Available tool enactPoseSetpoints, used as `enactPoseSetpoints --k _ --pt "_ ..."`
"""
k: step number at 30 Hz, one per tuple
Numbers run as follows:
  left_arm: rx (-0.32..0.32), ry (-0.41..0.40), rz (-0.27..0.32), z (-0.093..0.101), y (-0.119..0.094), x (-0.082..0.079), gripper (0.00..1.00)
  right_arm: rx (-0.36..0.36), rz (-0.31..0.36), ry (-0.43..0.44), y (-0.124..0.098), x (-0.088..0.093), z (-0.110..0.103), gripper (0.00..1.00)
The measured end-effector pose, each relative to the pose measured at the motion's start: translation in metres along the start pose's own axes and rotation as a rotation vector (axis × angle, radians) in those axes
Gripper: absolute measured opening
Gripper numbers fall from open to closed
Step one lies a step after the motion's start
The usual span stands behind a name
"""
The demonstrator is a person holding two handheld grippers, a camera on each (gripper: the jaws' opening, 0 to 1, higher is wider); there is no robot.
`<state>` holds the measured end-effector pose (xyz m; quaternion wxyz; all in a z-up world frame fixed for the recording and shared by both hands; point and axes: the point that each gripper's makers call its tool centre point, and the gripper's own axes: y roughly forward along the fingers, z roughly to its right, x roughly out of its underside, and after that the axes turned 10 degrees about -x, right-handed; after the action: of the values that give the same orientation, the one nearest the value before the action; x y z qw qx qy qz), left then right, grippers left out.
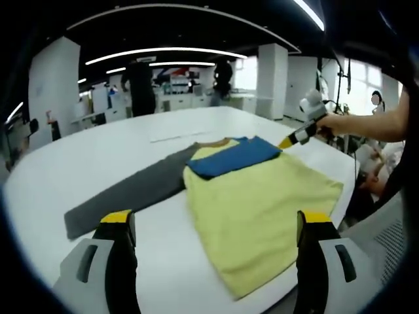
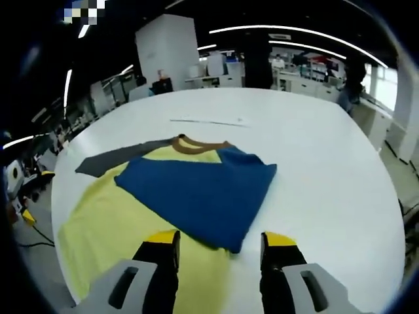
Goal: Fold the garment on the visible template until the final outline fits inside the template.
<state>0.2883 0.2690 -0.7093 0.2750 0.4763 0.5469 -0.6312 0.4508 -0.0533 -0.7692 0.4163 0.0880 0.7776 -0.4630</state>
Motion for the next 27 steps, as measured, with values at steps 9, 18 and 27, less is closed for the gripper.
enactPoseSetpoints --k 9,18,27 --pt "-0.002 0.002 -0.004 0.002 0.000 0.001 0.99 0.036 -0.028 0.015 0.001 0.018 0.012 0.23" --pt "-0.007 0.004 -0.011 0.001 0.000 0.002 0.99 0.045 -0.009 0.063 0.009 0.020 0.017 0.15" --pt "-0.014 0.013 -0.013 0.000 0.000 0.002 0.99 0.082 -0.019 0.048 0.017 0.024 0.015 0.07"
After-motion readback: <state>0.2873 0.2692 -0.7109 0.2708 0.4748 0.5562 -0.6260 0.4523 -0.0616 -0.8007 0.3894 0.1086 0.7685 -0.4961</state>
